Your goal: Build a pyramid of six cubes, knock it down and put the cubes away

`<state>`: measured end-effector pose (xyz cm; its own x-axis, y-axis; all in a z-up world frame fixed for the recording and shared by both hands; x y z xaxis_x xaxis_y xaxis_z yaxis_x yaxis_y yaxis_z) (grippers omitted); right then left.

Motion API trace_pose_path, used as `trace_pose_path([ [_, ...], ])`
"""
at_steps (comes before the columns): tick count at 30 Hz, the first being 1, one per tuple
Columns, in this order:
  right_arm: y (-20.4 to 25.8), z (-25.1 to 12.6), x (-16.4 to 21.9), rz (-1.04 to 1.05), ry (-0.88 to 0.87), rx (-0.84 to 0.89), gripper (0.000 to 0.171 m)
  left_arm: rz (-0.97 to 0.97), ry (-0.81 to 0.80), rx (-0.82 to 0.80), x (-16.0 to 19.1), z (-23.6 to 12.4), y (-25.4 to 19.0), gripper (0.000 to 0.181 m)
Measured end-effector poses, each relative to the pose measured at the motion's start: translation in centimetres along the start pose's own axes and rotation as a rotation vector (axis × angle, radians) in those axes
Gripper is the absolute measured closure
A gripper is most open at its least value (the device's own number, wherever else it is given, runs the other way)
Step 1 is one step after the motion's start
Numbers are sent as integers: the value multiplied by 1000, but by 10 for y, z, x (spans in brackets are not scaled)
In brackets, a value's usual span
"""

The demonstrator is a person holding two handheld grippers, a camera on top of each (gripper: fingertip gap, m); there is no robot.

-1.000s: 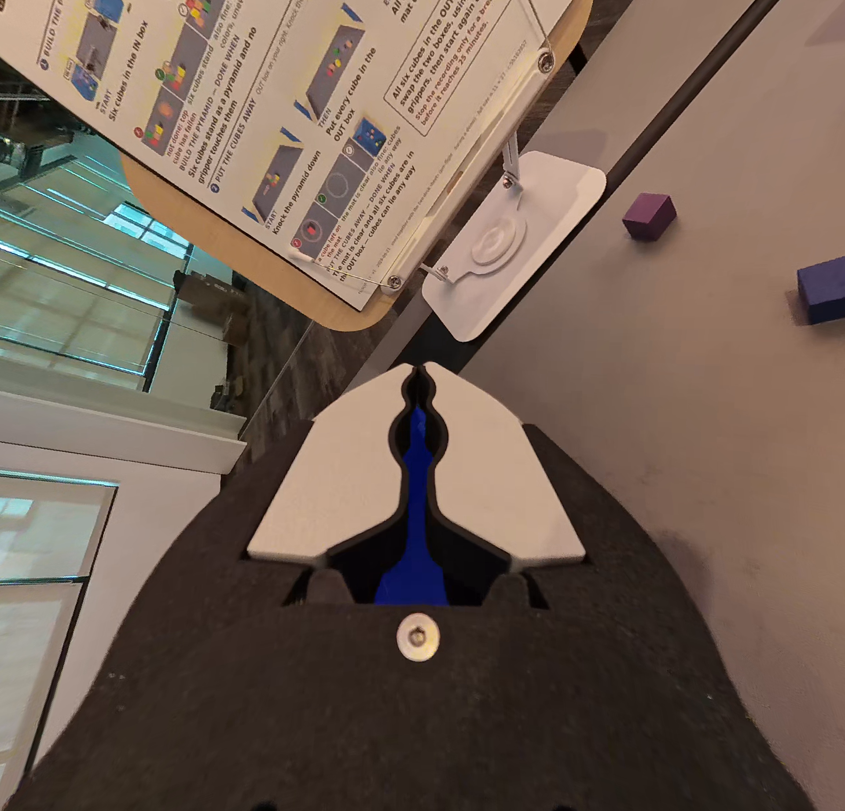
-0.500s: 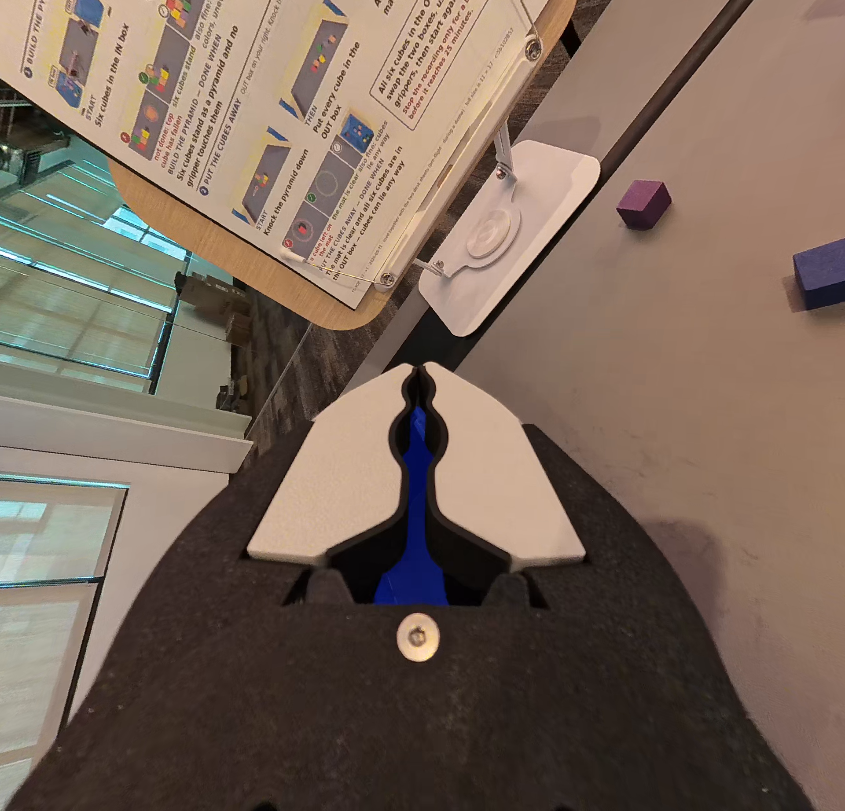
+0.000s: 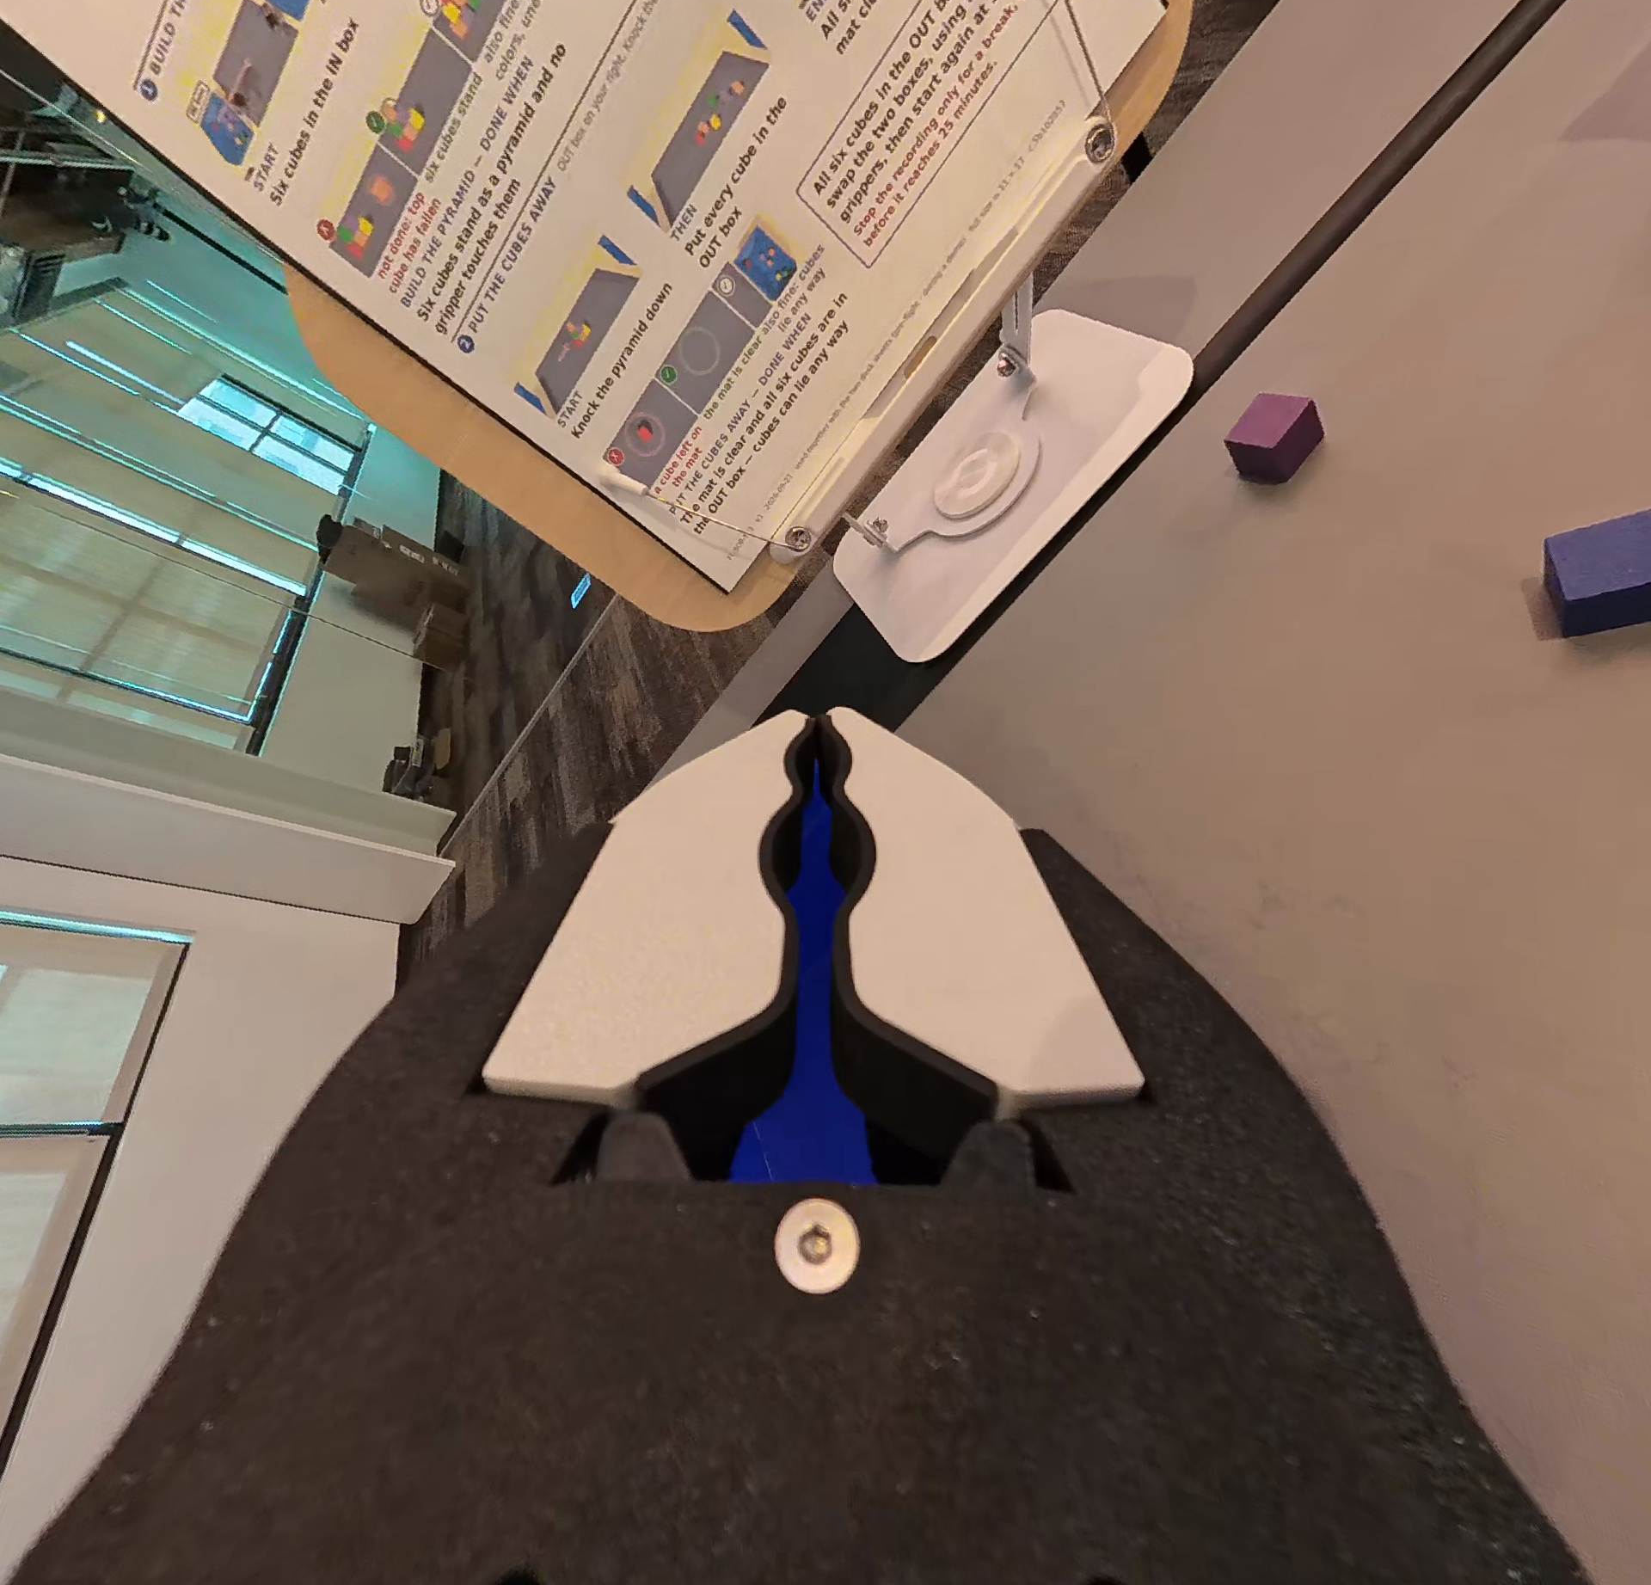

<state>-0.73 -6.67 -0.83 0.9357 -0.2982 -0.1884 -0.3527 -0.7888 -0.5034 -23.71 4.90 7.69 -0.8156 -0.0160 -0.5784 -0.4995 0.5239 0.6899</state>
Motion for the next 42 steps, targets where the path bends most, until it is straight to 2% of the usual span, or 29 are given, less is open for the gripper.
trace_pose_path([
  [6,21,55,-26,89,98,-183,136,22,-8,13,-3,-2,-5,181],
  [15,31,77,-26,252,163,-328,134,55,-5,29,-5,1,-12,181],
  [30,39,79,-24,387,196,-476,135,92,3,44,-8,1,-21,181],
  [37,38,88,-26,353,203,-447,143,113,10,51,-8,3,-26,181],
  [42,21,68,-26,373,139,-374,143,125,15,52,-9,4,-28,181],
])
Point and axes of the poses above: each gripper's, where its closed fingertips meet, z out along the fingers, x out of its underside, y = z × x across the jaws, the point moved 5 cm from there along -z, back along the fingers, and after that the axes turned 8 degrees about y, right-handed, at the moved point
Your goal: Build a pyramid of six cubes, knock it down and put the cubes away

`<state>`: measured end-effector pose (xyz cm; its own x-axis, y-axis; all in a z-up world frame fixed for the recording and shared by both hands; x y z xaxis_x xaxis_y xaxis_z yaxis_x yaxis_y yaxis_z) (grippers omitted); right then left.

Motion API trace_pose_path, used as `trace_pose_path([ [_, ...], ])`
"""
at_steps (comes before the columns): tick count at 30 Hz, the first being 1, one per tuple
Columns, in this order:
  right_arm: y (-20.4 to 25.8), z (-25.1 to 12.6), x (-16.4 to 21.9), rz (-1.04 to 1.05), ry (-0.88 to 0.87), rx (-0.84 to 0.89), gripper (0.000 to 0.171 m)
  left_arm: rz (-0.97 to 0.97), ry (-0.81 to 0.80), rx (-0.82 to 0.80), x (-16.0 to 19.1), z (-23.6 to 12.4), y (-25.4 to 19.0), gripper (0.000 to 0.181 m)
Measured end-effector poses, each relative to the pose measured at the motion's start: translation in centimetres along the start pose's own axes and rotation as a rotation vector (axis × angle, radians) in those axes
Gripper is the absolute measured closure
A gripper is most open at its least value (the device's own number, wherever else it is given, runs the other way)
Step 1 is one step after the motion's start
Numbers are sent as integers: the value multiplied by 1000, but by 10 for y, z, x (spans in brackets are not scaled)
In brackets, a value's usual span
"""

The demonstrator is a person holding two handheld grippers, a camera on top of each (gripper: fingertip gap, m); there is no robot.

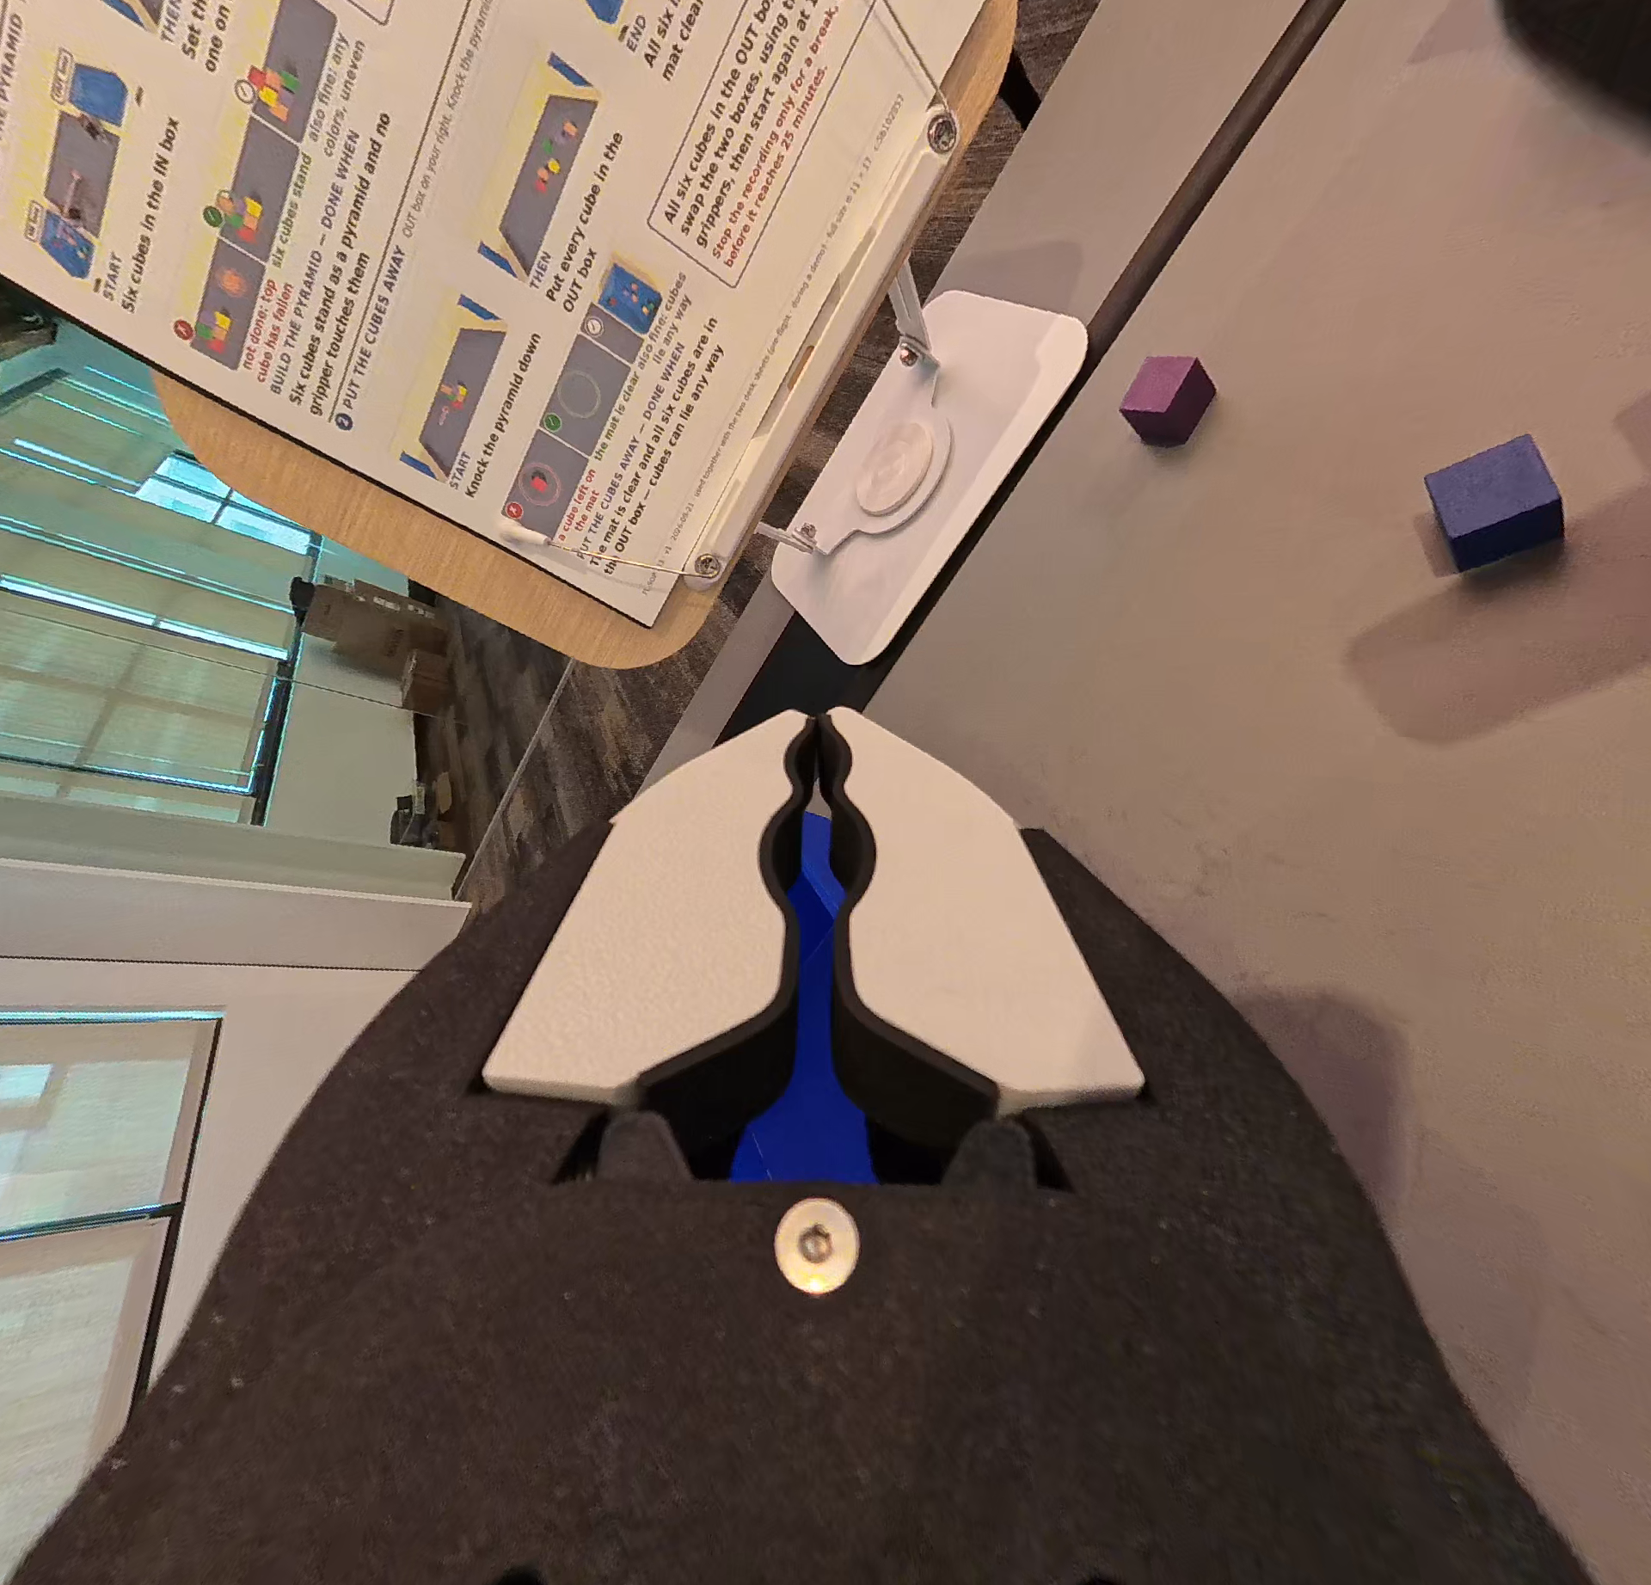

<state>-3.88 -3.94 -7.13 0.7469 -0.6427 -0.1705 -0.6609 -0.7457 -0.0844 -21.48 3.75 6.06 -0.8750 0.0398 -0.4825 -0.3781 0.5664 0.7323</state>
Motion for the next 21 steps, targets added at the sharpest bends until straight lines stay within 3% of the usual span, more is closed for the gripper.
trace_pose_path([
  [5,-18,-69,15,73,-200,119,143,7,11,2,1,1,0,181],
  [10,-44,-128,71,234,-291,249,143,8,0,2,0,-3,-1,181],
  [17,-84,-109,174,504,-20,238,143,17,8,5,0,-5,-2,181],
  [21,-92,-90,204,553,80,175,142,24,12,7,0,-4,-4,181],
])
Point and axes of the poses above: each gripper's, where its closed fingertips meet, z out along the fingers, x out of its underside, y = z × x across the jaws, the point moved 5 cm from there along -z, back along the fingers, and after that the axes turned 8 degrees about y, right-handed, at the moved point
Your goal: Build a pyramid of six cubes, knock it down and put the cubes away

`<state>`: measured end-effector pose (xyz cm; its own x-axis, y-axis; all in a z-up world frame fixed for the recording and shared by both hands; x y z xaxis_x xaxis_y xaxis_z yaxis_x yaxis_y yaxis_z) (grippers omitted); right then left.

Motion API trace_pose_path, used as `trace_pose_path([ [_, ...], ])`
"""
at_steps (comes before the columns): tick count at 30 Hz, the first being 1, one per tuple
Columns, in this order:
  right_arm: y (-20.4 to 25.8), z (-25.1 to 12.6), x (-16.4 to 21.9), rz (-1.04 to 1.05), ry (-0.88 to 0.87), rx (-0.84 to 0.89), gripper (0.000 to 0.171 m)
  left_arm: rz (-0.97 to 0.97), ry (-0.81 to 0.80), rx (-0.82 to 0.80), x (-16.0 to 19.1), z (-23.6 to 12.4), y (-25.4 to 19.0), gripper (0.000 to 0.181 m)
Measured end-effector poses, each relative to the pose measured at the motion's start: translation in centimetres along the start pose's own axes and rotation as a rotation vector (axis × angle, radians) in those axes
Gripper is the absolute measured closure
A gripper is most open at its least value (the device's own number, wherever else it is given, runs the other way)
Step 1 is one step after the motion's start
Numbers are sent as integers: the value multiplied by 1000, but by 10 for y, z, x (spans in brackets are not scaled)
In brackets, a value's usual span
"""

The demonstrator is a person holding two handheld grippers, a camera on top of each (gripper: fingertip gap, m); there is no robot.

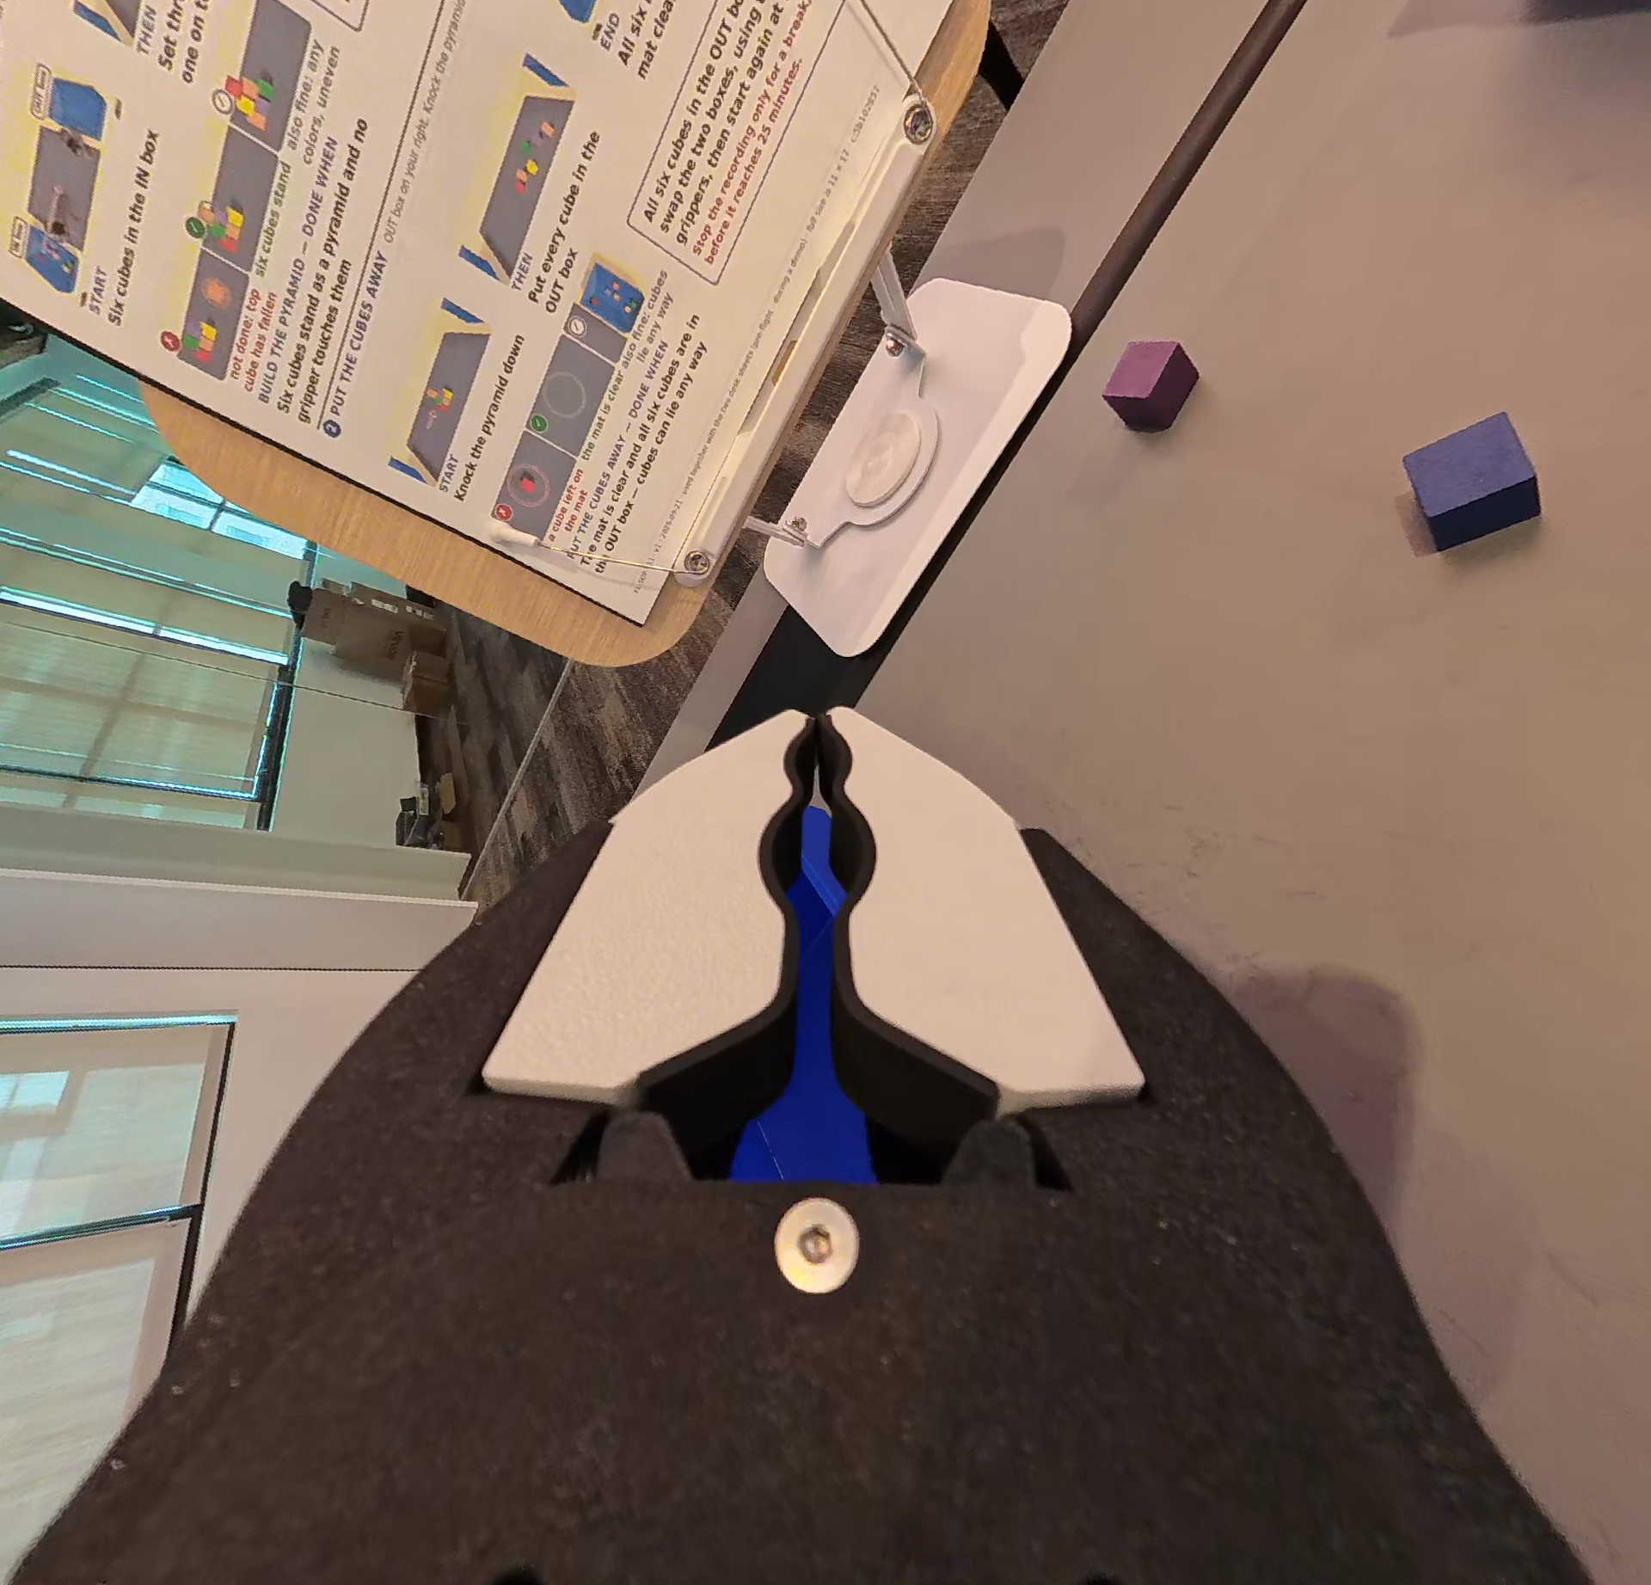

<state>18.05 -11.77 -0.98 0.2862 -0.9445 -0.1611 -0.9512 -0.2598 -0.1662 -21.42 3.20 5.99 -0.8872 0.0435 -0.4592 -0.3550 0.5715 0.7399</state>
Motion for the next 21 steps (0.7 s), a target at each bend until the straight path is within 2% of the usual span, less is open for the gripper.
trace_pose_path([
  [10,1,49,5,-132,154,-91,142,18,20,10,1,6,-4,181],
  [18,-10,86,-10,-99,151,-107,141,24,25,14,1,7,-5,181],
  [21,-19,81,-9,-47,121,-79,132,24,30,15,3,7,-4,181],
])
Point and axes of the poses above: each gripper's, where its closed fingertips meet, z out along the fingers, x out of its underside, y = z × x across the jaws, the point moved 5 cm from there along -z, back along the fingers, and after that the axes turned 8 degrees about y, right-handed, at the moved point
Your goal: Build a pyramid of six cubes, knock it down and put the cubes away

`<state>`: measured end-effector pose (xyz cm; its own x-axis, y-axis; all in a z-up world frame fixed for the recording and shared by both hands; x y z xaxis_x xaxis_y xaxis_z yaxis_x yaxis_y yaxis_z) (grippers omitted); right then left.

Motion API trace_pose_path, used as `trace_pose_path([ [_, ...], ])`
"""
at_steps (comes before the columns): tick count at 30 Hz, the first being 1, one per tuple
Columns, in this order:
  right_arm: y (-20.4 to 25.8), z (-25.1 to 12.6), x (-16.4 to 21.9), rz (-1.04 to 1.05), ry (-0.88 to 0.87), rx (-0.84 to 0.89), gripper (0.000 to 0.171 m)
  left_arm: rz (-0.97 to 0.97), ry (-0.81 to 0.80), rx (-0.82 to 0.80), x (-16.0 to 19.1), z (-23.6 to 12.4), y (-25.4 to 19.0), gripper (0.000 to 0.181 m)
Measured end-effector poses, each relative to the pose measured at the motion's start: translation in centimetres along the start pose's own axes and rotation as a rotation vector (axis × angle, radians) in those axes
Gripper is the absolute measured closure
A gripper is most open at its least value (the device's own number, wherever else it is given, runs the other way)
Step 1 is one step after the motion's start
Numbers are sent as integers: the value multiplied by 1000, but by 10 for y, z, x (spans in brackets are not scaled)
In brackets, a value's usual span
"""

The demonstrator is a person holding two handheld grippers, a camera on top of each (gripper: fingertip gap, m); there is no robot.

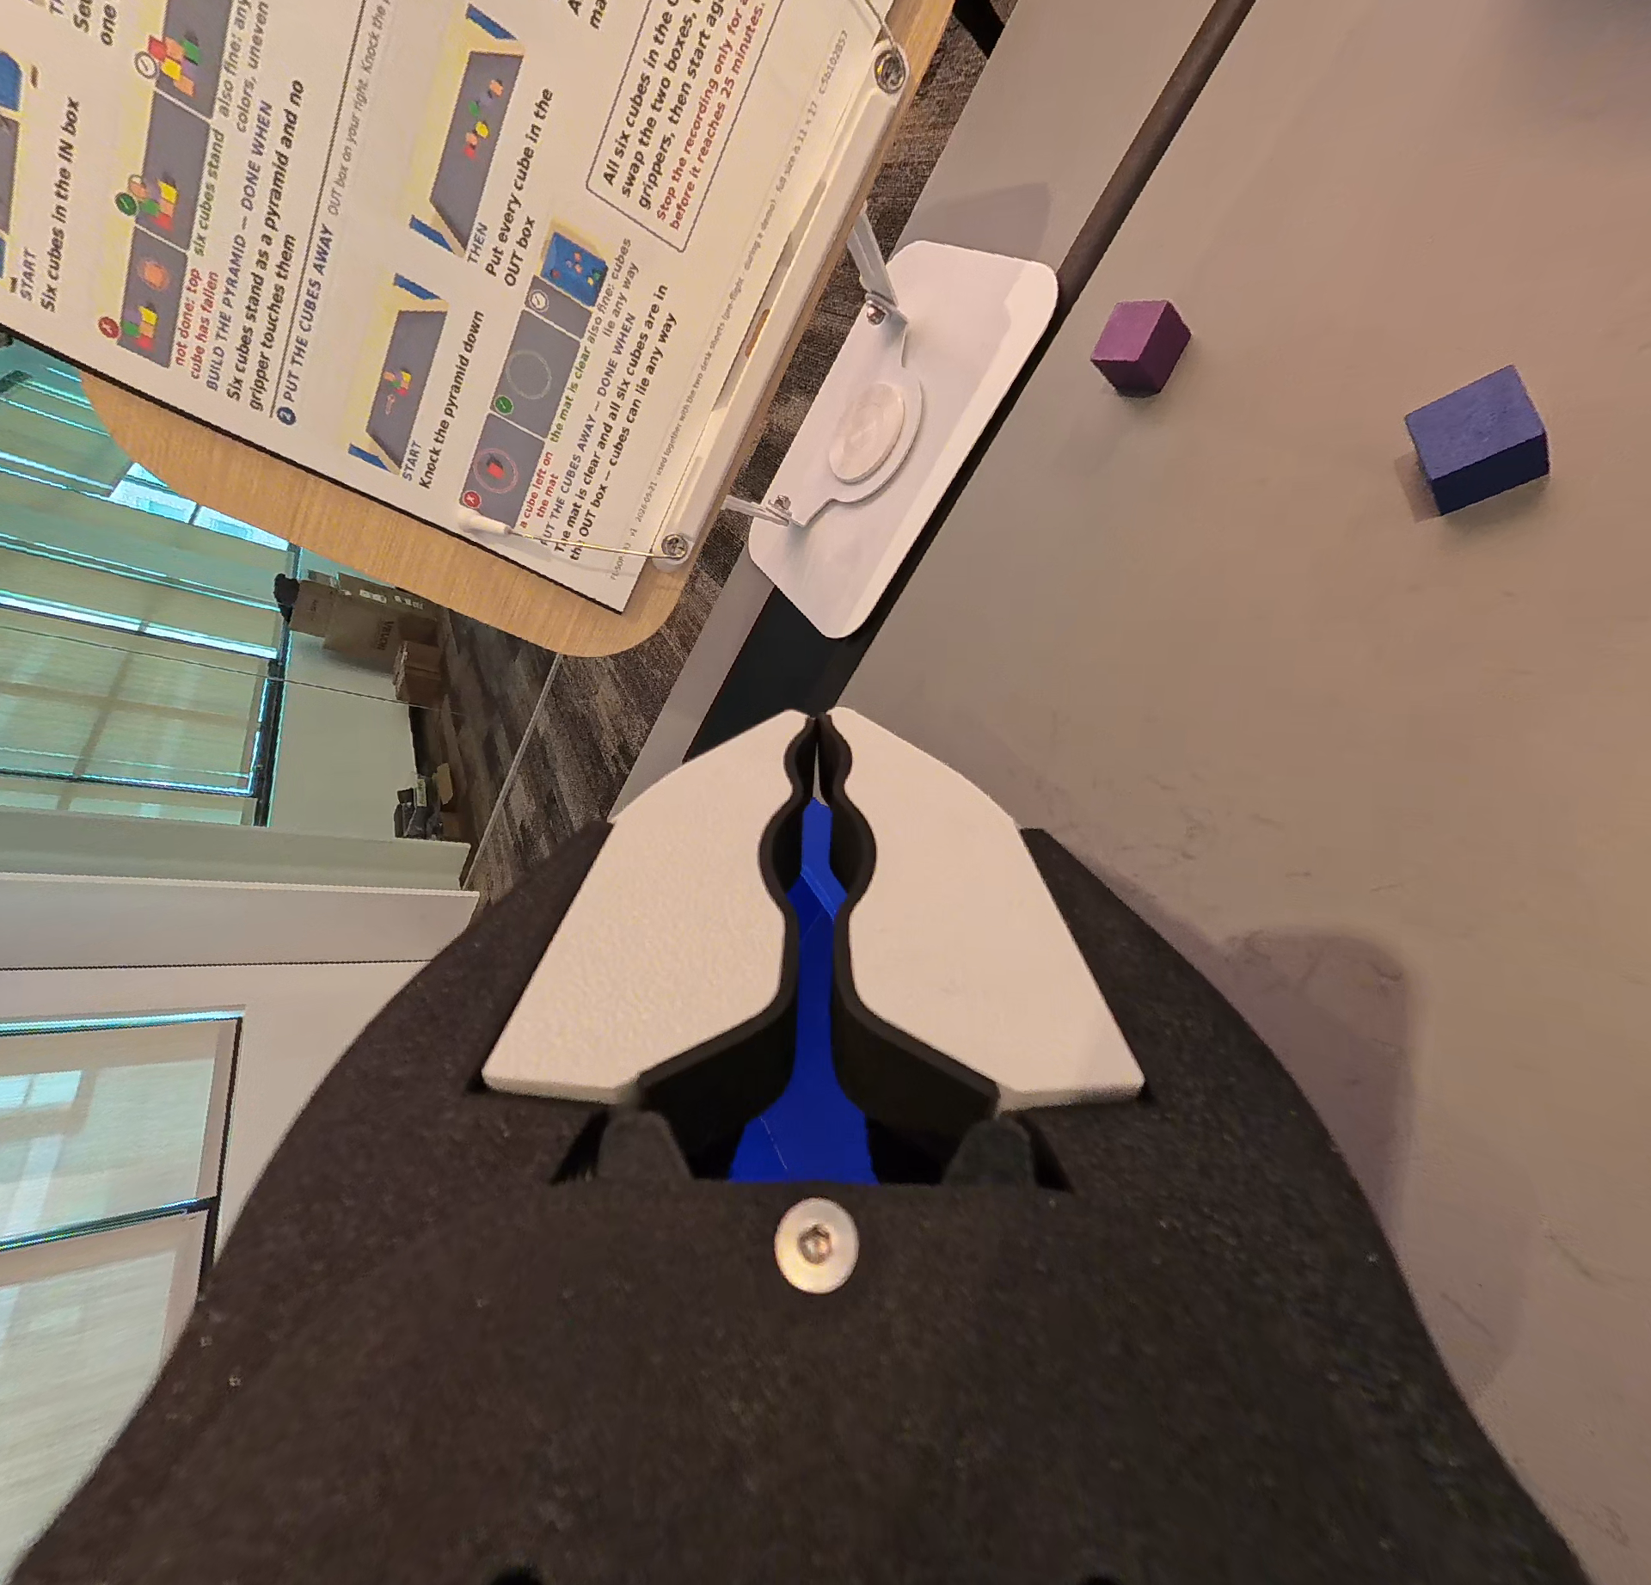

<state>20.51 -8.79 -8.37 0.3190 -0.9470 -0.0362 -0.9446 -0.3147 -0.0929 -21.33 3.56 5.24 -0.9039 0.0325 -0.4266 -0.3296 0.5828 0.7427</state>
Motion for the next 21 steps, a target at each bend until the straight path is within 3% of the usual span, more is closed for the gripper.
trace_pose_path([
  [3,-4,-32,0,32,-108,76,131,-6,-3,0,1,-1,2,181],
  [7,16,-104,-18,61,-380,214,129,-13,-5,-1,1,-3,4,181],
  [11,99,-136,-58,-85,-571,4,121,-11,-2,0,2,-3,4,181],
  [13,140,-127,-79,-141,-528,-87,119,-12,4,2,3,-2,4,181],
  [16,186,-90,-99,-208,-329,-111,115,-16,12,5,5,-1,5,181],
  [21,235,-33,-115,-252,-100,-155,115,-24,22,11,8,0,7,181],
])
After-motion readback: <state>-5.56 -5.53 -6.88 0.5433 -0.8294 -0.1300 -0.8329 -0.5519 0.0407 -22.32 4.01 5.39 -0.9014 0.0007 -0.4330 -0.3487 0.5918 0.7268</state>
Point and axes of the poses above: each gripper's, where its closed fingertips meet, z out along the fingers, x out of its underside, y = z × x across the jaws, the point moved 5 cm from there along -z, back along the fingers, and after that the axes turned 8 degrees about y, right-handed, at the moved point
